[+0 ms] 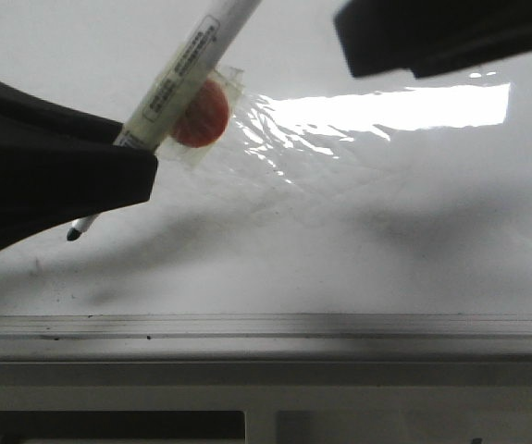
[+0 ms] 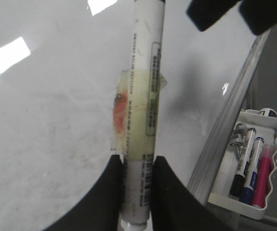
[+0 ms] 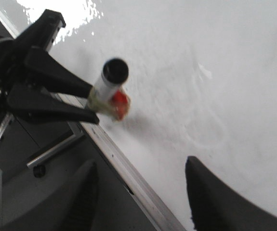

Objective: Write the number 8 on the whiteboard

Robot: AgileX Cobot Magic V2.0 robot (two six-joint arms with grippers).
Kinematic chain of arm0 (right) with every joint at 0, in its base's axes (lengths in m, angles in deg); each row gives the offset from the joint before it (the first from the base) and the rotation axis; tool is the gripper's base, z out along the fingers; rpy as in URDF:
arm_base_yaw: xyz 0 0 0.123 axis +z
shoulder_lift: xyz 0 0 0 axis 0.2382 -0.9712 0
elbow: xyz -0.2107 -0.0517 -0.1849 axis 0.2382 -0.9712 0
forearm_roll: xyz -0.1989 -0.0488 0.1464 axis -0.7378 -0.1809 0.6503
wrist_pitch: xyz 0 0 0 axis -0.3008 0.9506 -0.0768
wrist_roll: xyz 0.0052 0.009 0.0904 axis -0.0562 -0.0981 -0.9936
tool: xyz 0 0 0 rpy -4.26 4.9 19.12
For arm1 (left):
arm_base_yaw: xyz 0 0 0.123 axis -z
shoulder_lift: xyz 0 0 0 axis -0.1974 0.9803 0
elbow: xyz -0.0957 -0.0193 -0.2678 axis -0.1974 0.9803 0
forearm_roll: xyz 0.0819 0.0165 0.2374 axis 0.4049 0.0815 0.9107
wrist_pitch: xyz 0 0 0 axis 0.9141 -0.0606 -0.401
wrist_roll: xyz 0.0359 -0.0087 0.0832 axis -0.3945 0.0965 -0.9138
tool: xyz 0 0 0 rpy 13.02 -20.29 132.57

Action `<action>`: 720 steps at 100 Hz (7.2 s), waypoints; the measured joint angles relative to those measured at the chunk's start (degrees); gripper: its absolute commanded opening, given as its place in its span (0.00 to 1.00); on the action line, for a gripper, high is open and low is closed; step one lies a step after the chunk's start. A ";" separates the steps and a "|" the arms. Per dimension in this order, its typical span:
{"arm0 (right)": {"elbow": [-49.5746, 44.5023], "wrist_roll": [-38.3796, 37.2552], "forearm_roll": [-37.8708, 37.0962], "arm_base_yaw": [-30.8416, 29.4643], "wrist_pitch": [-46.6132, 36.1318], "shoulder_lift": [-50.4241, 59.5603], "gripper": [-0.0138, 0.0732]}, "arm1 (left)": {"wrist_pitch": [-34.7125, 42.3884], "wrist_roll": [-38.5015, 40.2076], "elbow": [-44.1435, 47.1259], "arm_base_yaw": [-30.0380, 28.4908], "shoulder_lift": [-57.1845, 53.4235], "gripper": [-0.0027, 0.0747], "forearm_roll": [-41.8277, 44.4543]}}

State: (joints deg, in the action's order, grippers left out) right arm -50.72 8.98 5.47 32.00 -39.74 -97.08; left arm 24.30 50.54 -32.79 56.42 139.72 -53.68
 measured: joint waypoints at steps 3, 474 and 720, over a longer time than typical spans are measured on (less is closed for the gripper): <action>1.00 0.00 0.00 0.42 -0.10 -0.83 0.57 | 0.32 -0.24 0.00 0.00 0.00 0.01 0.88; 25.07 -10.63 -4.21 3.94 19.82 -20.84 0.58 | -20.56 8.36 -7.54 2.02 1.69 0.01 -42.92; -35.63 -10.43 -17.42 3.94 -14.96 30.43 0.09 | -44.68 4.48 15.31 -32.13 -62.24 0.01 -32.65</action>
State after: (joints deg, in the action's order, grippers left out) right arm -86.35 -1.45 -11.95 35.94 -54.71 -66.65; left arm -20.38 55.02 -17.48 24.30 77.48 -86.32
